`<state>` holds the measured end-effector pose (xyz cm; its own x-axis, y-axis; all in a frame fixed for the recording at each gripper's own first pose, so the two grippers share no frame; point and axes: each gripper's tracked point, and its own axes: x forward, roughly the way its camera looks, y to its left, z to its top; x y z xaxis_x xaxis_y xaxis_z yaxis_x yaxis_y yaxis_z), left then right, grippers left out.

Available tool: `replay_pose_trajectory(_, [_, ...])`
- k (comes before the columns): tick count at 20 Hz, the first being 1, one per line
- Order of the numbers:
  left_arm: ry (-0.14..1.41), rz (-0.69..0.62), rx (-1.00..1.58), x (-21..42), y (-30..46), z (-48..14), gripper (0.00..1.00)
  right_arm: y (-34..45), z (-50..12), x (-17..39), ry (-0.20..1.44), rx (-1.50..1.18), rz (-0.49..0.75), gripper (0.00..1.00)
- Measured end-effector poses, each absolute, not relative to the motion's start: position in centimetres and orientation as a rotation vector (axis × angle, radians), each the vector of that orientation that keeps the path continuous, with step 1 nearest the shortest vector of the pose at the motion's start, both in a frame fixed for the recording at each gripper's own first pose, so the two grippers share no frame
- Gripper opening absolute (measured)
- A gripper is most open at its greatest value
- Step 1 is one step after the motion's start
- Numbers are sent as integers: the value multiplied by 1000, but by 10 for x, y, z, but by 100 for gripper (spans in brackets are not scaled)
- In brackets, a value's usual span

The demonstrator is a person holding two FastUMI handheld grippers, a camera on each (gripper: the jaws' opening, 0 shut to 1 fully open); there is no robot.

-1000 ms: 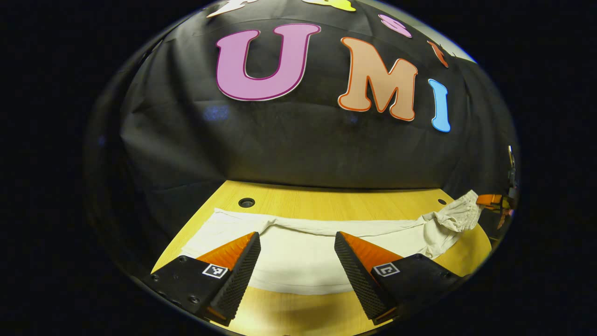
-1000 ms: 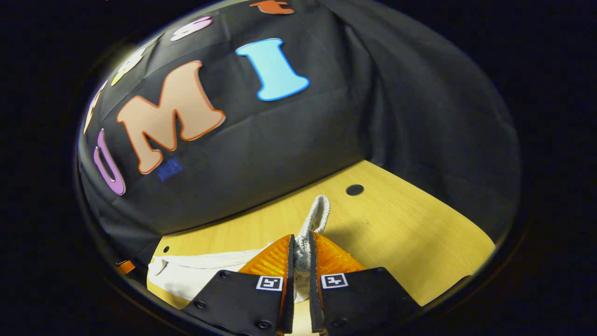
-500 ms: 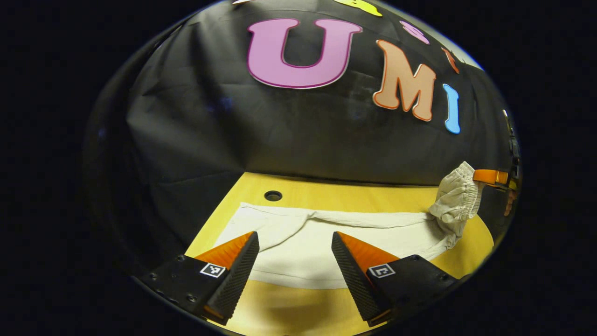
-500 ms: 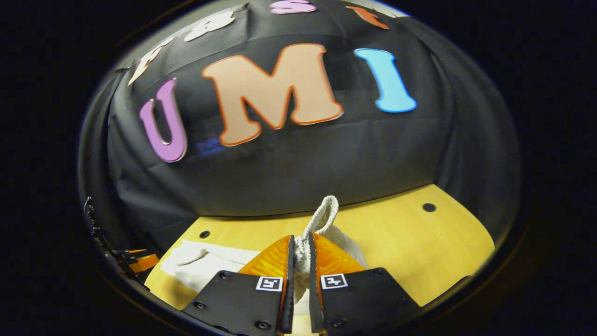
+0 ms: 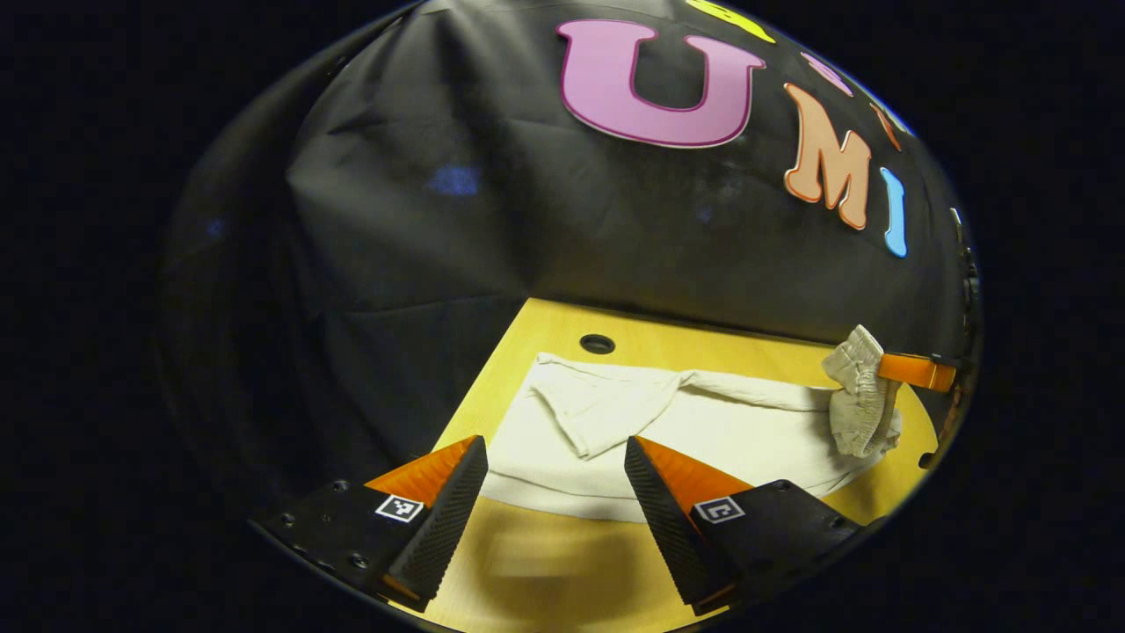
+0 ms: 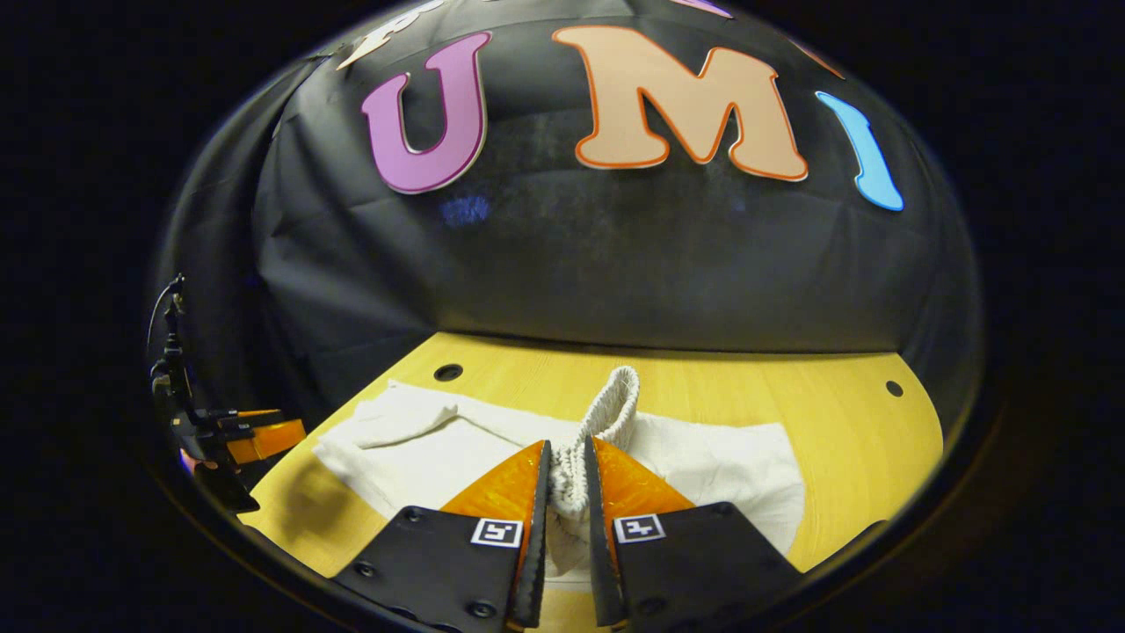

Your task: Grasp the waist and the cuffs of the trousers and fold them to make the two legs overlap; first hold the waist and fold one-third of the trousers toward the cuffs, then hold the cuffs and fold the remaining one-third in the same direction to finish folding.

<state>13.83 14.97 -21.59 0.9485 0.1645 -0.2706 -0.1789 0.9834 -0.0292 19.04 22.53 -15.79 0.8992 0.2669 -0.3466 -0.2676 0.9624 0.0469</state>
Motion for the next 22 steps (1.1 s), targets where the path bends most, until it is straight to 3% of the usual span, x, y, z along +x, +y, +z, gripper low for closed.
replay_pose_trajectory(1, [277, 179, -58, 141, 156, -222, 95, 231, -163, 189, 379, 9, 288, 34])
replay_pose_trajectory(3, [284, 182, -64, 147, 164, -231, 95, 229, -166, 186, 400, 4, 288, 78])
replay_pose_trajectory(5, [298, 180, -57, 158, 169, -241, 95, 227, -169, 186, 403, -15, 271, 99])
replay_pose_trajectory(8, [332, 189, -36, 174, 175, -259, 95, 225, -173, 182, 412, -27, 250, 96])
replay_pose_trajectory(18, [432, 215, 16, 184, 182, -289, 94, 179, -167, 179, 408, -43, 147, 98])
replay_pose_trajectory(20, [430, 208, 31, 188, 180, -287, 89, 175, -167, 177, 409, -36, 140, 98])
replay_pose_trajectory(22, [432, 198, 30, 185, 177, -283, 78, 172, -165, 175, 404, -33, 134, 98])
